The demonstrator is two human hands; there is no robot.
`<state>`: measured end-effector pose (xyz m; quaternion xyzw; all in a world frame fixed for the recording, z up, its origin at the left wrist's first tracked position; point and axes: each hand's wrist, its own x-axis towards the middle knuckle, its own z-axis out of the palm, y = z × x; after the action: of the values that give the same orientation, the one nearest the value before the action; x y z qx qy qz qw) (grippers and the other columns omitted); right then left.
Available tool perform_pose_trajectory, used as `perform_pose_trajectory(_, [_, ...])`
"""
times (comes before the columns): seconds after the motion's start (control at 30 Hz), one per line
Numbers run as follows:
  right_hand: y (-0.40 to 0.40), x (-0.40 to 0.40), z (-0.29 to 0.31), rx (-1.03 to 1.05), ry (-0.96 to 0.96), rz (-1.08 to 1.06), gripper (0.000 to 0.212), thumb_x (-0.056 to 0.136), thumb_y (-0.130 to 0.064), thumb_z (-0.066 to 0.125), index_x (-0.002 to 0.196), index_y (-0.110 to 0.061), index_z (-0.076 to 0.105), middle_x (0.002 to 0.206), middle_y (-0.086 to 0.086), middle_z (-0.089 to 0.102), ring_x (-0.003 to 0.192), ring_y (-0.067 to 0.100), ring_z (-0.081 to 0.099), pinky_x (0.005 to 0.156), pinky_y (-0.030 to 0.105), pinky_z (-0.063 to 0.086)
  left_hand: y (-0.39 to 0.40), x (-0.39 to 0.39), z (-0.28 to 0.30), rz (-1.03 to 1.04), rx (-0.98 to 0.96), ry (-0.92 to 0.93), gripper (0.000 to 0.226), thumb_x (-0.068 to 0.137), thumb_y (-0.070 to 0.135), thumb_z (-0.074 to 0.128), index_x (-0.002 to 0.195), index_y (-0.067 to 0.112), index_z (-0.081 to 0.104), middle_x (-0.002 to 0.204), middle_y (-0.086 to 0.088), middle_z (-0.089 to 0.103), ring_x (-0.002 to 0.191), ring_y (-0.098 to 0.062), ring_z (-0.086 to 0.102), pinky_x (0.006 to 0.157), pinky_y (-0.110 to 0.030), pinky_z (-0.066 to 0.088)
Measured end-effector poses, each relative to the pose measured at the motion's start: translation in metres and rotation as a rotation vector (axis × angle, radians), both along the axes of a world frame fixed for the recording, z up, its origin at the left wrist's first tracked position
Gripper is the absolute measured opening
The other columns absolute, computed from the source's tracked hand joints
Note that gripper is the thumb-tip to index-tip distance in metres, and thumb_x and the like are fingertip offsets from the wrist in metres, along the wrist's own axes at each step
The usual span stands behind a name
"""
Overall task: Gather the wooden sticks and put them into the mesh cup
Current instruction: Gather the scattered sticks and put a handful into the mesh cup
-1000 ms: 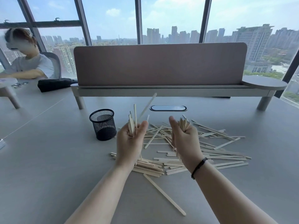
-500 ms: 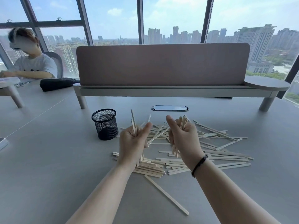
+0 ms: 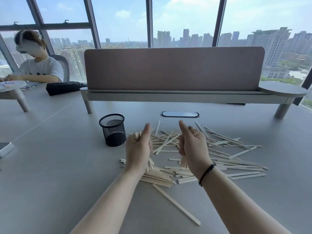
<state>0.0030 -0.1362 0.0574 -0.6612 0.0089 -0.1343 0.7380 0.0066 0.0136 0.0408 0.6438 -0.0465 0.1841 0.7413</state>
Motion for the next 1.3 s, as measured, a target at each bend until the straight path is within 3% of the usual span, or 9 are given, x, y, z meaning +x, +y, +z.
perform_pose_trajectory(0.13, [0.012, 0.004, 0.009, 0.031, -0.002, 0.096, 0.062, 0.098, -0.031, 0.058, 0.047, -0.024, 0.024, 0.042, -0.001, 0.022, 0.04, 0.016, 0.017, 0.047, 0.027, 0.02, 0.02, 0.011, 0.026, 0.087, -0.202, 0.038, 0.07, 0.103, 0.045, 0.047, 0.04, 0.024, 0.026, 0.038, 0.008, 0.023, 0.031, -0.011, 0.019, 0.041, -0.018, 0.017])
perform_pose_trajectory(0.3, [0.04, 0.015, 0.022, 0.048, -0.007, 0.187, 0.066, 0.098, -0.022, 0.056, 0.041, -0.026, 0.023, 0.039, -0.001, 0.019, 0.039, 0.014, 0.014, 0.045, 0.022, 0.02, 0.073, 0.044, 0.082, 0.292, -0.337, -0.048, 0.062, 0.101, 0.049, 0.05, 0.052, 0.02, 0.027, 0.042, 0.002, 0.028, 0.035, -0.017, 0.029, 0.041, -0.02, 0.027])
perform_pose_trajectory(0.5, [0.068, 0.029, 0.03, 0.121, 0.012, 0.236, 0.064, 0.098, -0.022, 0.057, 0.044, -0.026, 0.023, 0.04, -0.004, 0.019, 0.039, 0.013, 0.013, 0.044, 0.021, 0.015, 0.114, 0.108, 0.094, 0.345, -0.202, -0.002, 0.059, 0.095, 0.053, 0.058, 0.055, 0.021, 0.029, 0.042, 0.003, 0.028, 0.037, -0.015, 0.024, 0.042, -0.024, 0.022])
perform_pose_trajectory(0.63, [0.084, 0.038, 0.035, 0.135, 0.03, 0.267, 0.06, 0.097, -0.021, 0.057, 0.048, -0.028, 0.022, 0.042, -0.004, 0.019, 0.039, 0.013, 0.013, 0.042, 0.021, 0.016, 0.124, 0.125, 0.075, 0.297, -0.006, 0.084, 0.055, 0.09, 0.042, 0.067, 0.051, 0.017, 0.039, 0.042, 0.002, 0.039, 0.036, -0.017, 0.043, 0.05, -0.029, 0.042])
perform_pose_trajectory(0.77, [0.103, 0.055, 0.05, 0.209, 0.048, 0.279, 0.056, 0.097, -0.026, 0.057, 0.054, -0.026, 0.021, 0.045, -0.005, 0.019, 0.043, 0.015, 0.012, 0.045, 0.024, 0.014, 0.13, 0.123, 0.065, 0.336, 0.14, 0.052, 0.017, 0.088, 0.024, 0.069, 0.078, 0.012, 0.063, 0.061, -0.001, 0.066, 0.063, -0.019, 0.071, 0.074, -0.042, 0.062])
perform_pose_trajectory(1.0, [0.169, 0.11, 0.097, 0.414, -0.004, 0.285, 0.054, 0.101, -0.04, 0.05, 0.054, -0.021, 0.03, 0.045, -0.003, 0.026, 0.04, 0.016, 0.026, 0.049, 0.03, 0.034, 0.144, 0.083, 0.041, 0.378, 0.231, 0.011, 0.021, 0.102, 0.038, 0.051, 0.122, 0.03, 0.055, 0.13, 0.012, 0.059, 0.124, -0.005, 0.054, 0.102, -0.024, 0.04])
perform_pose_trajectory(1.13, [0.199, 0.13, 0.082, 0.175, 0.013, 0.254, 0.052, 0.097, -0.043, 0.055, 0.055, -0.017, 0.036, 0.042, -0.005, 0.037, 0.04, 0.015, 0.04, 0.056, 0.032, 0.042, 0.148, 0.073, 0.035, 0.453, 0.161, -0.015, 0.039, 0.104, 0.045, 0.044, 0.118, 0.012, 0.059, 0.12, -0.009, 0.064, 0.109, -0.016, 0.06, 0.097, -0.034, 0.047])
perform_pose_trajectory(1.2, [0.202, 0.135, 0.07, 0.071, 0.025, 0.23, 0.047, 0.094, -0.04, 0.061, 0.06, -0.013, 0.045, 0.048, 0.0, 0.046, 0.044, 0.015, 0.048, 0.058, 0.032, 0.048, 0.147, 0.069, 0.039, 0.498, 0.187, -0.104, 0.046, 0.105, 0.042, 0.041, 0.113, -0.001, 0.055, 0.113, -0.022, 0.059, 0.089, -0.007, 0.06, 0.078, -0.02, 0.045])
perform_pose_trajectory(1.3, [0.198, 0.141, 0.061, 0.013, 0.017, 0.263, 0.028, 0.091, -0.036, 0.068, 0.079, -0.011, 0.061, 0.062, 0.002, 0.064, 0.061, 0.016, 0.061, 0.072, 0.036, 0.056, 0.143, 0.061, 0.045, 0.555, 0.161, -0.176, 0.029, 0.107, 0.032, 0.042, 0.113, 0.008, 0.056, 0.112, 0.0, 0.06, 0.091, 0.01, 0.057, 0.079, -0.006, 0.038])
